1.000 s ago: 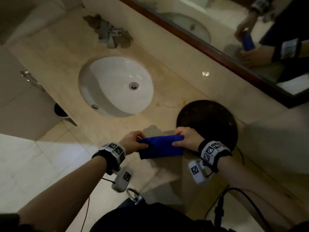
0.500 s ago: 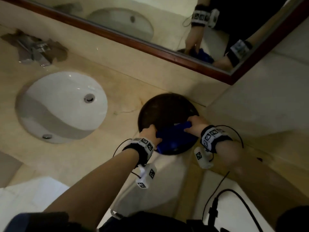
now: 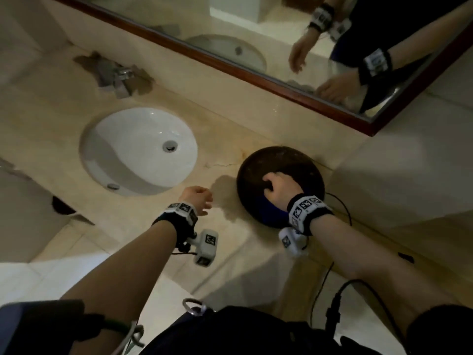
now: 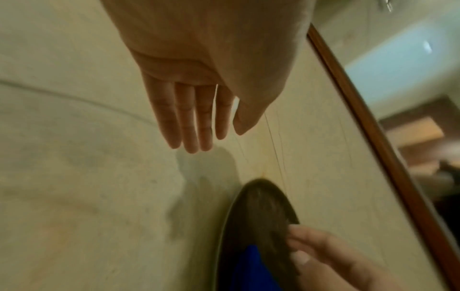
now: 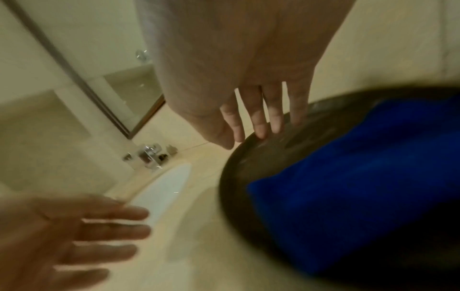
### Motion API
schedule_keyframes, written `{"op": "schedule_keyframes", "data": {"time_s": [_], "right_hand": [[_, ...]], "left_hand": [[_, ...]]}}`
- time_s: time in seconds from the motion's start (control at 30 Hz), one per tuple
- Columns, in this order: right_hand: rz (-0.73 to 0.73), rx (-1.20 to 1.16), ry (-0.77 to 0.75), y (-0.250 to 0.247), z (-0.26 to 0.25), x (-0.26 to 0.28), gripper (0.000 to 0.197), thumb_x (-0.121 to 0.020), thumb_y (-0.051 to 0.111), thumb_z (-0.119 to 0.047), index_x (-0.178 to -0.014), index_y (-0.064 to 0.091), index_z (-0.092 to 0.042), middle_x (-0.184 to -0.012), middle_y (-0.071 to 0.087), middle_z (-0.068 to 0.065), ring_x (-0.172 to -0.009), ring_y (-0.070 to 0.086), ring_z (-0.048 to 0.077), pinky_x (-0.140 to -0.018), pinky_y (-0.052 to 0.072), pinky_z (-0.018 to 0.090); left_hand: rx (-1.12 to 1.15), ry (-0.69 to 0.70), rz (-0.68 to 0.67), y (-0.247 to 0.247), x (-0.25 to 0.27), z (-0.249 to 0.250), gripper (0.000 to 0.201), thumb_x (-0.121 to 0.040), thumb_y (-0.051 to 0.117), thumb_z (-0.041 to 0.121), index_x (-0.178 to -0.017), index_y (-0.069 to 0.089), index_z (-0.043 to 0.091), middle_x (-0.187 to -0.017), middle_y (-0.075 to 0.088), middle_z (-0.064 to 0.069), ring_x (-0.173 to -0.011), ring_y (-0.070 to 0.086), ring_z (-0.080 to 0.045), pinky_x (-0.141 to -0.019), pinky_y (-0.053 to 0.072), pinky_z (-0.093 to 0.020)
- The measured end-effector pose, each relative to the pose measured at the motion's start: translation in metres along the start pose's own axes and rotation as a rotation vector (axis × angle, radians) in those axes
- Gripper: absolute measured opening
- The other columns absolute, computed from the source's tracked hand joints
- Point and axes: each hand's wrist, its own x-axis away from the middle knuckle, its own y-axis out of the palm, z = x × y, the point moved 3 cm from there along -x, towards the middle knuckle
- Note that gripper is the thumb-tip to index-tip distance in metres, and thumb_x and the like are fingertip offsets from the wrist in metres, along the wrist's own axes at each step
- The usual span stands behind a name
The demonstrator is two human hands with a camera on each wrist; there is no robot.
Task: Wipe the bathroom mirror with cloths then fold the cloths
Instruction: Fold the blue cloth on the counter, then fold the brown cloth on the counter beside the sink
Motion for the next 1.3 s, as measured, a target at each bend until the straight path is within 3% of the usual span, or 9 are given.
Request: {"op": "schedule_keyframes", "data": {"time_s": [0.1, 0.2, 0.37, 0.5, 0.67, 0.83, 1.03, 1.13, 1.3], "right_hand": [[0.046, -0.282, -0.042, 0.035, -0.064, 0.0, 0.025, -0.093, 0.054, -0.017, -0.115, 0.065, -0.019, -0.111, 0.065, 0.001, -0.103, 0.06, 0.019, -0.086, 0.047, 0.026], [0.008, -0.523, 0.023, 0.081, -0.119, -0.004, 0.016, -0.091, 0.056, -0.014, -0.092, 0.07, -0.022, -0.09, 0.068, -0.004, -0.083, 0.064, 0.016, -0.077, 0.052, 0.027], [-0.179, -0.904, 0.215, 0.14, -0.197, -0.023, 0.022, -0.088, 0.055, -0.005, -0.071, 0.065, -0.016, -0.07, 0.068, 0.012, -0.053, 0.058, 0.023, -0.04, 0.04, 0.019], [-0.188, -0.946, 0.295, 0.164, -0.245, -0.033, 0.015, -0.088, 0.058, -0.009, -0.075, 0.065, -0.013, -0.067, 0.065, 0.009, -0.053, 0.059, 0.021, -0.049, 0.046, 0.024], [-0.165, -0.977, 0.385, 0.2, -0.309, -0.051, 0.014, -0.09, 0.059, -0.011, -0.076, 0.06, -0.009, -0.065, 0.063, 0.009, -0.051, 0.056, 0.02, -0.045, 0.043, 0.021], [-0.144, -1.002, 0.557, 0.239, -0.389, -0.081, 0.024, -0.092, 0.053, -0.012, -0.068, 0.054, -0.012, -0.054, 0.058, 0.005, -0.045, 0.049, 0.018, -0.04, 0.035, 0.021], [-0.039, -0.944, 0.436, 0.233, -0.486, -0.106, 0.014, -0.086, 0.063, -0.01, -0.072, 0.067, -0.013, -0.063, 0.068, 0.007, -0.06, 0.064, 0.025, -0.057, 0.052, 0.031], [-0.014, -0.888, 0.434, 0.22, -0.504, -0.144, 0.02, -0.088, 0.061, -0.013, -0.069, 0.067, -0.013, -0.069, 0.07, 0.009, -0.067, 0.065, 0.027, -0.068, 0.054, 0.038], [-0.009, -0.887, 0.439, 0.201, -0.524, -0.23, 0.013, -0.087, 0.061, -0.016, -0.081, 0.071, -0.009, -0.07, 0.072, 0.012, -0.071, 0.068, 0.03, -0.068, 0.057, 0.038]], "left_hand": [[0.146, -0.079, 0.057, -0.046, 0.018, -0.024, 0.017, -0.095, 0.056, 0.019, -0.103, 0.06, 0.005, -0.094, 0.065, -0.011, -0.077, 0.061, -0.023, -0.071, 0.051, -0.036], [0.174, -0.136, 0.133, -0.097, 0.034, -0.052, 0.016, -0.094, 0.057, 0.02, -0.102, 0.06, 0.007, -0.094, 0.066, -0.01, -0.079, 0.063, -0.024, -0.069, 0.051, -0.034], [0.27, -0.209, 0.223, -0.174, 0.043, -0.095, 0.024, -0.094, 0.057, 0.02, -0.111, 0.061, 0.004, -0.1, 0.067, -0.011, -0.084, 0.063, -0.025, -0.069, 0.052, -0.033], [0.325, -0.226, 0.209, -0.221, 0.033, -0.124, 0.026, -0.096, 0.054, 0.02, -0.115, 0.06, 0.004, -0.102, 0.064, -0.01, -0.082, 0.061, -0.022, -0.075, 0.05, -0.035], [0.361, -0.235, 0.161, -0.291, -0.001, -0.157, 0.026, -0.096, 0.053, 0.02, -0.117, 0.057, 0.005, -0.108, 0.062, -0.009, -0.084, 0.062, -0.021, -0.071, 0.051, -0.035], [0.322, -0.191, 0.084, -0.399, -0.03, -0.166, 0.019, -0.095, 0.056, 0.021, -0.108, 0.061, 0.007, -0.092, 0.065, -0.006, -0.077, 0.063, -0.019, -0.064, 0.052, -0.031], [0.293, -0.19, 0.132, -0.519, -0.081, -0.157, 0.026, -0.091, 0.058, 0.017, -0.105, 0.064, -0.004, -0.066, 0.059, -0.008, -0.057, 0.055, -0.023, -0.056, 0.046, -0.03], [0.284, -0.174, 0.095, -0.543, -0.117, -0.139, 0.017, -0.091, 0.058, 0.016, -0.087, 0.065, 0.002, -0.074, 0.061, -0.011, -0.061, 0.055, -0.024, -0.058, 0.045, -0.031], [0.214, -0.086, 0.06, -0.558, -0.176, -0.097, 0.015, -0.093, 0.057, 0.02, -0.094, 0.064, 0.006, -0.085, 0.067, -0.011, -0.069, 0.061, -0.023, -0.061, 0.048, -0.032]]}}
